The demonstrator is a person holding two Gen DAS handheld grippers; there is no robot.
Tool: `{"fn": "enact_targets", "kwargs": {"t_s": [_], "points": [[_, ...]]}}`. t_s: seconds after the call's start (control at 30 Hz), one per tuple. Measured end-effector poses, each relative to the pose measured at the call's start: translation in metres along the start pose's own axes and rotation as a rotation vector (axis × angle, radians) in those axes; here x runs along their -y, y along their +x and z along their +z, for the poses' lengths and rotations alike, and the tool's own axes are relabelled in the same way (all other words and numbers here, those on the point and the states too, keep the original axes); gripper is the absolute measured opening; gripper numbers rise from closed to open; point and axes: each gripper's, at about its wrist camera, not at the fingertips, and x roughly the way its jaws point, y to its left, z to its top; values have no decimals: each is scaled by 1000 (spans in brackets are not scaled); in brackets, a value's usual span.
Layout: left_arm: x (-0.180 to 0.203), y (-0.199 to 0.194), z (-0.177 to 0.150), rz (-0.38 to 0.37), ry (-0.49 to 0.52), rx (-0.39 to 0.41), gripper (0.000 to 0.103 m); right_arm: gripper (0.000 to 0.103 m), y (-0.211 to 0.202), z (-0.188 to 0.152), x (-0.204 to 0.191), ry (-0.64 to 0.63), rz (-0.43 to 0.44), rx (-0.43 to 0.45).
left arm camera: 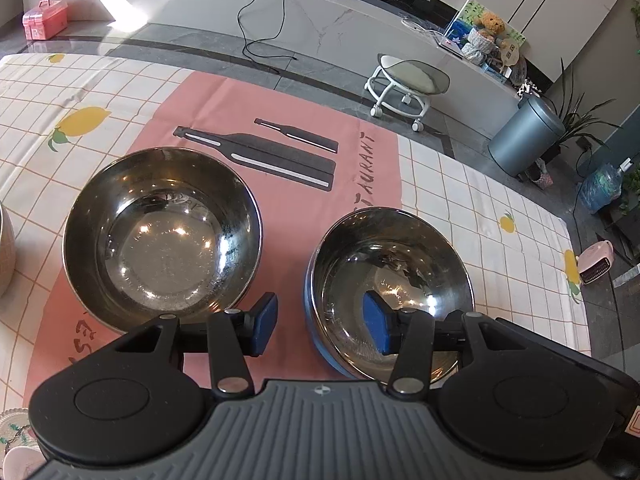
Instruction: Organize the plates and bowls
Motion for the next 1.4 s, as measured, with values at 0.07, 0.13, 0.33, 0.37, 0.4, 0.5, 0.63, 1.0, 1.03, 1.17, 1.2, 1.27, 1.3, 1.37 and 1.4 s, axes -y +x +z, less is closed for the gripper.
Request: {"fn": "enact_targets", "kwargs": {"t_s": [0.07, 0.13, 0.33, 0.37, 0.4, 0.5, 0.63, 1.0, 1.03, 1.17, 1.2, 1.27, 1.3, 1.37, 1.4], "points": [[0, 6, 2, 5, -2, -2, 56, 51, 6, 0, 1, 12, 6, -14], [0, 11, 4, 8, -3, -6, 56, 47, 11, 0, 2, 15, 10, -23], [2, 20, 5, -14, 15, -36, 31, 30, 23, 1, 5, 34, 35, -48], [3, 20, 5, -11, 21, -35, 28, 28, 23, 1, 6, 39, 42, -48], [3, 20, 5, -11, 24, -34, 27, 25, 23, 0, 5, 38, 46, -49], [3, 21, 6, -6, 33, -39, 15, 13, 23, 0, 3, 36, 60, -48], [4, 20, 7, -5, 47, -46, 13, 12, 22, 0, 1, 28, 40, -45], [4, -13, 3, -26, 68, -20, 12, 11, -1, -6, -1, 15, 45, -26], [3, -19, 2, -32, 68, -18, 12, 11, -7, -8, -3, 7, 49, -22], [-2, -43, -8, -40, 67, -9, 12, 11, -29, -17, -8, -19, 56, -10], [-4, -50, -12, -41, 66, -6, 12, 11, -35, -20, -11, -31, 58, -7], [-9, -62, -19, -44, 59, -2, 12, 11, -46, -28, -14, -50, 64, -2], [-12, -67, -22, -49, 49, -2, 12, 11, -52, -33, -16, -58, 69, -1], [-21, -78, -31, -57, 23, -2, 13, 11, -61, -43, -16, -60, 78, -7], [-24, -82, -35, -56, 16, 0, 13, 11, -64, -48, -16, -62, 83, -13]]}}
